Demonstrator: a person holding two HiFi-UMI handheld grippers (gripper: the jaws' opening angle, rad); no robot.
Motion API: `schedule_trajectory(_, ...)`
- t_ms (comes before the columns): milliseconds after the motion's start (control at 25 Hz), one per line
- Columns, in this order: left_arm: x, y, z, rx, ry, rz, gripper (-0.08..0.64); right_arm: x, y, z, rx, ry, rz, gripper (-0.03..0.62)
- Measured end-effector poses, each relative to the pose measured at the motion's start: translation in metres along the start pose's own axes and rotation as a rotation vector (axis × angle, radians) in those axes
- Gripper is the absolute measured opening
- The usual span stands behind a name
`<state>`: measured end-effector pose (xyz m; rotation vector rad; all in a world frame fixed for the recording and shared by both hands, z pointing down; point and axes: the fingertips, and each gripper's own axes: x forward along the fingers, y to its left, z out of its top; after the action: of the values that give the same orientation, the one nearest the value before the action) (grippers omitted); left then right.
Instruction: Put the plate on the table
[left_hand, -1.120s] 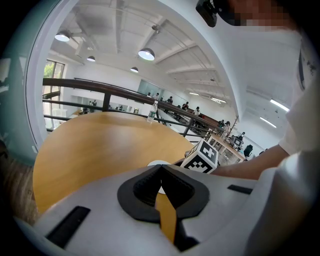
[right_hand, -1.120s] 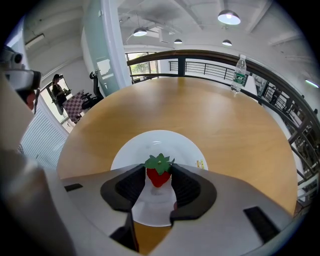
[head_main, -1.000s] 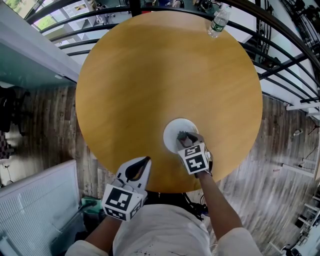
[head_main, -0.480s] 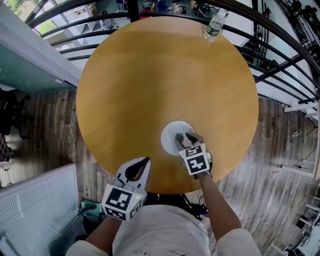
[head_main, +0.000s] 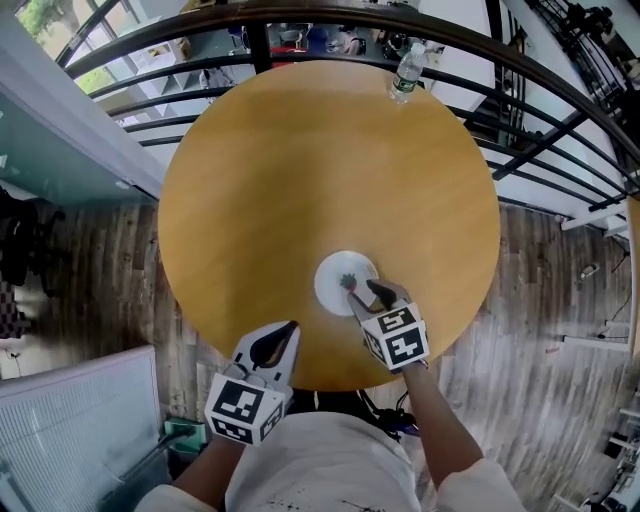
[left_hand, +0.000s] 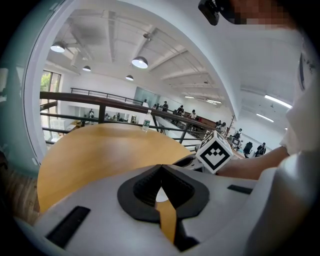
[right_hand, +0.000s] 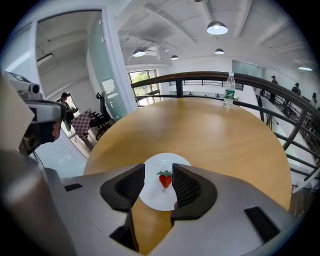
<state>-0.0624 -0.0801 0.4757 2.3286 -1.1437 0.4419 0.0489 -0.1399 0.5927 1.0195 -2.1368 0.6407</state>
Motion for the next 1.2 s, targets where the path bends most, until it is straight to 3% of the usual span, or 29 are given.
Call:
schedule_trajectory(240, -0.016, -0.018, 0.010, 0.039, -0.029, -0.005, 0.021, -0.058, 0.007, 0.017, -0.007, -0.119, -0.043, 0.076)
schedule_trajectory(400, -0.028, -0.029, 0.016, 0.068, -0.050, -0.007, 0.021, -0.095, 0.020, 0.022, 0.012, -0.191, -0.035, 0.040)
schedule_trajectory(760, -0.049, -0.058, 0.016, 0.094, -0.067, -0.040, 0.021, -0.159, 0.043, 0.025, 0.058, -0.326, -0.031, 0.028)
schedule_trajectory(1200, -0.059, -0.056, 0.026, 0.105, -0.082, -0.033, 0.021, -0.179, 0.043, 0.019, 0.125, -0.365, -0.042, 0.028)
